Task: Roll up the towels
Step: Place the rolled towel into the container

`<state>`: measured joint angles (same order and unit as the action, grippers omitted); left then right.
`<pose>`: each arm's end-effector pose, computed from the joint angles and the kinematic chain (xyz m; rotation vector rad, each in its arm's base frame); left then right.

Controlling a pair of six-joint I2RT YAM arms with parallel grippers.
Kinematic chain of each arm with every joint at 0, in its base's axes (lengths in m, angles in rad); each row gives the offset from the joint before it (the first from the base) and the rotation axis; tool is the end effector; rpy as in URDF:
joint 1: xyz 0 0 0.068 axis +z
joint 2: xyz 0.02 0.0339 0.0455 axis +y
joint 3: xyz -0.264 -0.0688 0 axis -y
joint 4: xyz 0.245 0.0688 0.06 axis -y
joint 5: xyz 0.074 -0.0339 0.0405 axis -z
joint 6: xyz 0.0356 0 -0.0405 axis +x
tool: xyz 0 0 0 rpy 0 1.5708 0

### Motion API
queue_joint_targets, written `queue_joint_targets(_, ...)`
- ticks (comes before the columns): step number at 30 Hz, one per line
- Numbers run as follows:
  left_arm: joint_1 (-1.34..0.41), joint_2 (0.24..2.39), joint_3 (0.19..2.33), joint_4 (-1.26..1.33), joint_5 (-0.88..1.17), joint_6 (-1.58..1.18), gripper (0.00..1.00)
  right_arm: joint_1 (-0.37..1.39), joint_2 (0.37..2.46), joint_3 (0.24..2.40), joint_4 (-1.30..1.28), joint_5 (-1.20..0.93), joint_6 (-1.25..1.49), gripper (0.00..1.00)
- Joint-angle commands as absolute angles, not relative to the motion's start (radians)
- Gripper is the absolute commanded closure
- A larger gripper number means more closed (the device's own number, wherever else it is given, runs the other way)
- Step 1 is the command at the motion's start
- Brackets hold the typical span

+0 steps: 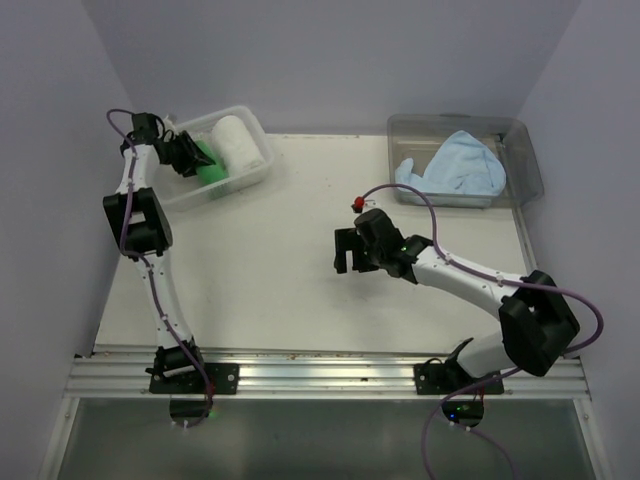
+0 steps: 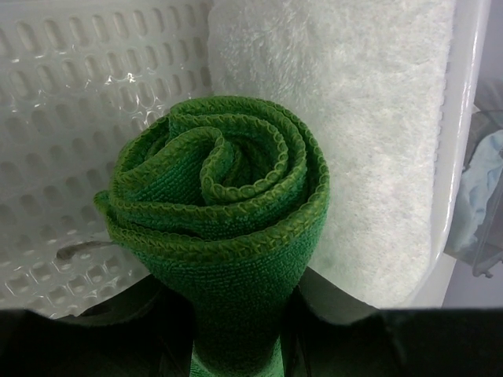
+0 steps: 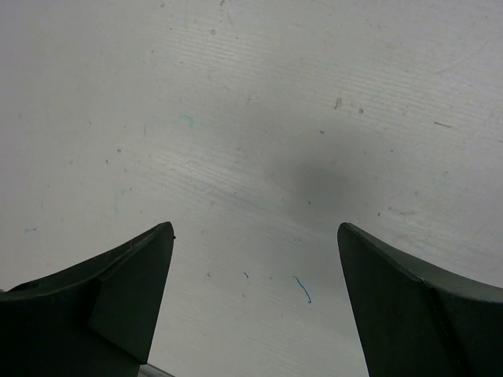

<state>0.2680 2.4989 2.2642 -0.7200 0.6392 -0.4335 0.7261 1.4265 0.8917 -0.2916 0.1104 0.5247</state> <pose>0.5291 0.1233 0.1894 -0.5990 2.3874 -0.8717 0.2251 0.1946 0.2211 -0.1929 2.4322 0.4482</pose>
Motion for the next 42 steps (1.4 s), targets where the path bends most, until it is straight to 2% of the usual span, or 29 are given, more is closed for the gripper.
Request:
queue_joint_targets(1, 0.268, 2.421, 2.195, -0.703, 0.629, -0.367, 0.77, 0.724, 1.446, 0.931, -0.279, 0.083, 0.543, 0.11)
queue_joint_targets(13, 0.264, 2.296, 2.011, -0.723, 0.554, -0.285, 0.77, 0.724, 1.463, 0.933, -0.262, 0.060, 0.537, 0.12)
queue_joint_targets(32, 0.221, 2.496, 2.241, -0.778, 0.604, -0.324, 0.76, 0.724, 1.454, 0.910, -0.250, 0.052, 0.537, 0.12)
queue_joint_targets(35, 0.219, 2.516, 2.240, -0.775, 0.604, -0.322, 0.70, 0.723, 1.460, 0.913, -0.252, 0.052, 0.535, 0.12)
queue_joint_targets(36, 0.221, 2.519, 2.237, -0.773, 0.604, -0.321, 0.61, 0.724, 1.462, 0.914, -0.253, 0.049, 0.535, 0.12)
queue_joint_targets(39, 0.219, 2.510, 2.217, -0.759, 0.603, -0.325, 0.49, 0.724, 1.465, 0.916, -0.253, 0.048, 0.535, 0.12)
queue_joint_targets(41, 0.219, 2.507, 2.209, -0.755, 0.598, -0.328, 0.46, 0.726, 1.465, 0.916, -0.253, 0.049, 0.535, 0.12)
queue_joint_targets(42, 0.221, 2.502, 2.209, -0.753, 0.592, -0.333, 0.40, 0.724, 1.465, 0.916, -0.252, 0.049, 0.535, 0.12)
